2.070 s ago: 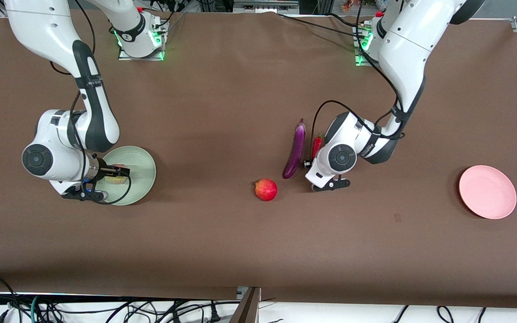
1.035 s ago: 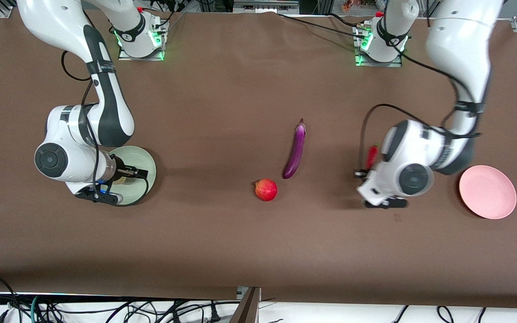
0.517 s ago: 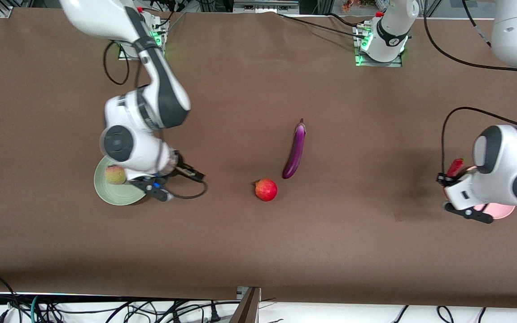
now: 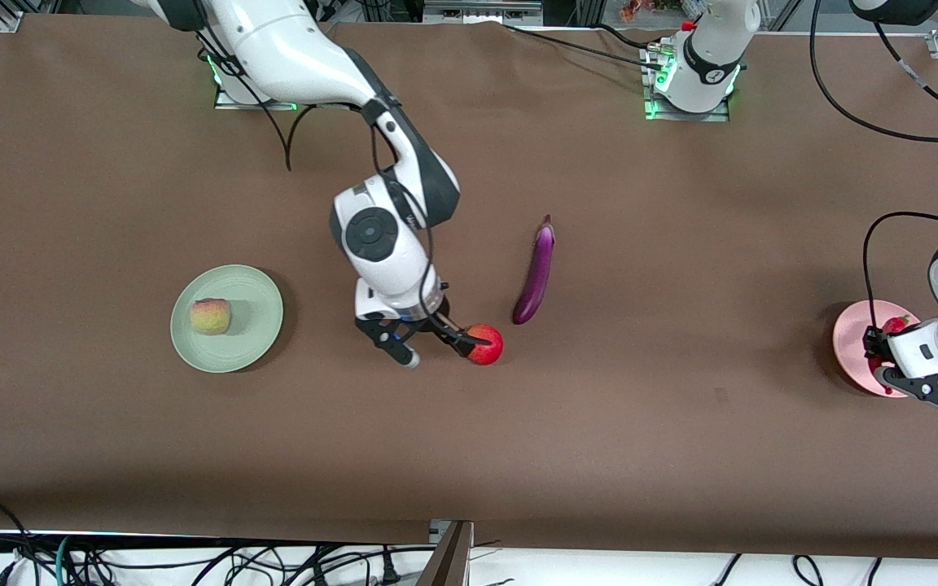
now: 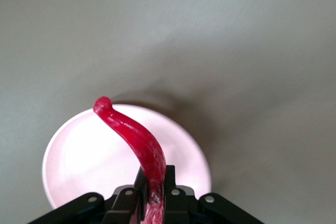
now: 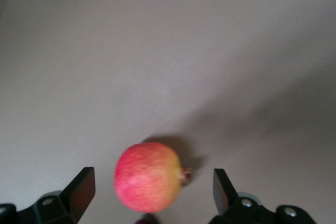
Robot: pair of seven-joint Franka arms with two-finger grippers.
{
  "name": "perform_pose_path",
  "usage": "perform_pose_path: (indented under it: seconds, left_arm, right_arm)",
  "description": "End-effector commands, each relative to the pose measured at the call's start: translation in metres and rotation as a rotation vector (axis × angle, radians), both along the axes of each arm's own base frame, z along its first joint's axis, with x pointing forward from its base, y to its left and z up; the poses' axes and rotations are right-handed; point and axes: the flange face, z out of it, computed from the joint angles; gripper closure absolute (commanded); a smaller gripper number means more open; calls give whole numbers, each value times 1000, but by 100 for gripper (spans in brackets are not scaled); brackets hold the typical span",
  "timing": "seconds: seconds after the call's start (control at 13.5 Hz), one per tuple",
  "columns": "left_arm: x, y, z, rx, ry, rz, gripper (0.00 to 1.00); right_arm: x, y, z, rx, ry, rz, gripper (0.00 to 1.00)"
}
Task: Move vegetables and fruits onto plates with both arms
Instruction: 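Grasp the red pomegranate with the right gripper while the left gripper lowers the chili, then carry the pomegranate toward the green plate while the left gripper releases the chili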
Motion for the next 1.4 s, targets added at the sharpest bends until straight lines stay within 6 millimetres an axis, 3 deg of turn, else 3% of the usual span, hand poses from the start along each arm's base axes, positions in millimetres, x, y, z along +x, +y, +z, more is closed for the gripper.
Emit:
perform_pose_path:
  seconds: [0.0, 0.22, 0.44, 0.52, 0.59, 0.81, 1.03, 1.11, 1.33]
  left_arm:
    - [-6, 28, -8, 42, 21, -33, 100]
    - [-7, 31, -24, 30, 27, -25, 100]
    - [-7, 31, -26, 32, 17, -31, 100]
    - [-7, 31, -26, 31, 17, -30, 69]
    - [-7, 30, -28, 27, 18, -26, 1]
    - [-6, 28, -20, 25, 20, -41, 0]
    - [-3, 17, -2, 27, 19, -46, 0]
    - [-4, 11, 8, 17, 43, -43, 0]
    - [-5, -20, 48, -1, 88, -57, 0]
  right_arm:
    - [3, 26, -12, 5, -59, -42, 1]
    - [-14, 49, -38, -24, -118, -32, 1]
    - [-26, 61, -52, -46, -129, -28, 1]
    - [-29, 64, -55, -50, -131, -27, 1]
    - [-31, 65, -57, -57, -135, -19, 1]
    - [-32, 65, -59, -67, -137, -12, 5]
    - [-31, 65, -57, -73, -143, 3, 57]
    - [-30, 64, -56, -74, -146, 4, 64]
    - [-15, 46, -33, -105, -131, 25, 64]
